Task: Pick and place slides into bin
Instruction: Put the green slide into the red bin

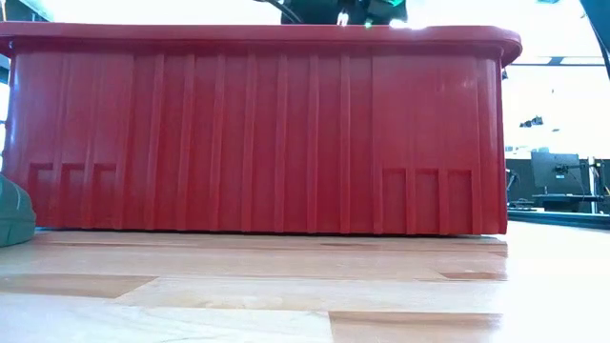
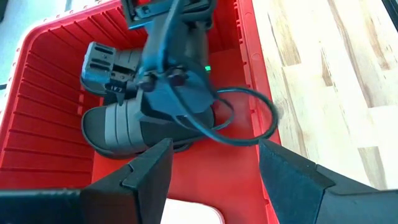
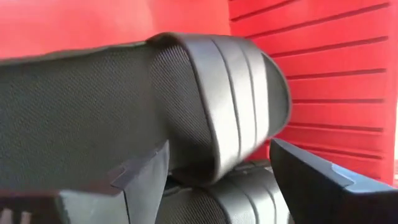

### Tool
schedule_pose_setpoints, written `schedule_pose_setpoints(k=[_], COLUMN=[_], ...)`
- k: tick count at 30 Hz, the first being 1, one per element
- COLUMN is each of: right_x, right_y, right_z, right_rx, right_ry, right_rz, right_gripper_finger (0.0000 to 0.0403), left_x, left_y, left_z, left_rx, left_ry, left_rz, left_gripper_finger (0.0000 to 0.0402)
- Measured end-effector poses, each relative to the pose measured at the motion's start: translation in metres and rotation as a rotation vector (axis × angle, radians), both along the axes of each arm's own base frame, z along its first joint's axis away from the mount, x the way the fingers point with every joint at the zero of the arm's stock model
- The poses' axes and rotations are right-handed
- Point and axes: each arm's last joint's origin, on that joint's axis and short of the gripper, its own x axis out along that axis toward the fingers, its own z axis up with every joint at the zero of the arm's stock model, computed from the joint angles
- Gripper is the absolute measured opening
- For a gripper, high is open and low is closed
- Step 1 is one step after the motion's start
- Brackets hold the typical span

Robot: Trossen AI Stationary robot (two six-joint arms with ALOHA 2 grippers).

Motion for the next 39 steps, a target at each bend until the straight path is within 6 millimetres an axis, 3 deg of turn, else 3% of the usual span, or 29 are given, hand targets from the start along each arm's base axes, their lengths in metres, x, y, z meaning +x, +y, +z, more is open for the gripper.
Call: schedule_pose_setpoints(k=[7,16,22,27,30,34,39], right_x=[-0.005,-0.029,-0.075,-0.137,-0.183,-0.236,-0.274], right_y=[0.018,0.025,0.016,-0.004,-0.015,-0.017,0.003], right_z=[0.005,0.061,0.117,0.168,0.19,0.204,0.215], right_rx=[-0.126,-0.176,-0.179,-0.168,-0.053,0.355,0.896], right_ry=[0.032,-0.109,-0.191,-0.314,-0.442,-0.59,-0.69], right_rz=[0.009,0.001,-0.027,-0.13,-0.221,-0.255,-0.155], right_gripper_finger=[0.0268,0.0268,0.0268,0.0268,0.0268,0.026,0.0218], left_x=[0.0,0.0,0.0,0.0,0.0,0.0,0.0], left_y=[0.0,0.0,0.0,0.0,0.0,0.0,0.0], left_z=[0.0,0.0,0.0,0.0,0.0,0.0,0.0], left_rx=[0.0,0.0,0.0,0.0,0.0,-0.001,0.0], left_ry=[0.0,0.0,0.0,0.0,0.0,0.0,-0.001], left_rz=[0.0,0.0,0.0,0.0,0.0,0.0,0.0], left_gripper_finger=[0.0221,0.0221,0.0221,0.0221,0.0221,0.0221,0.0221])
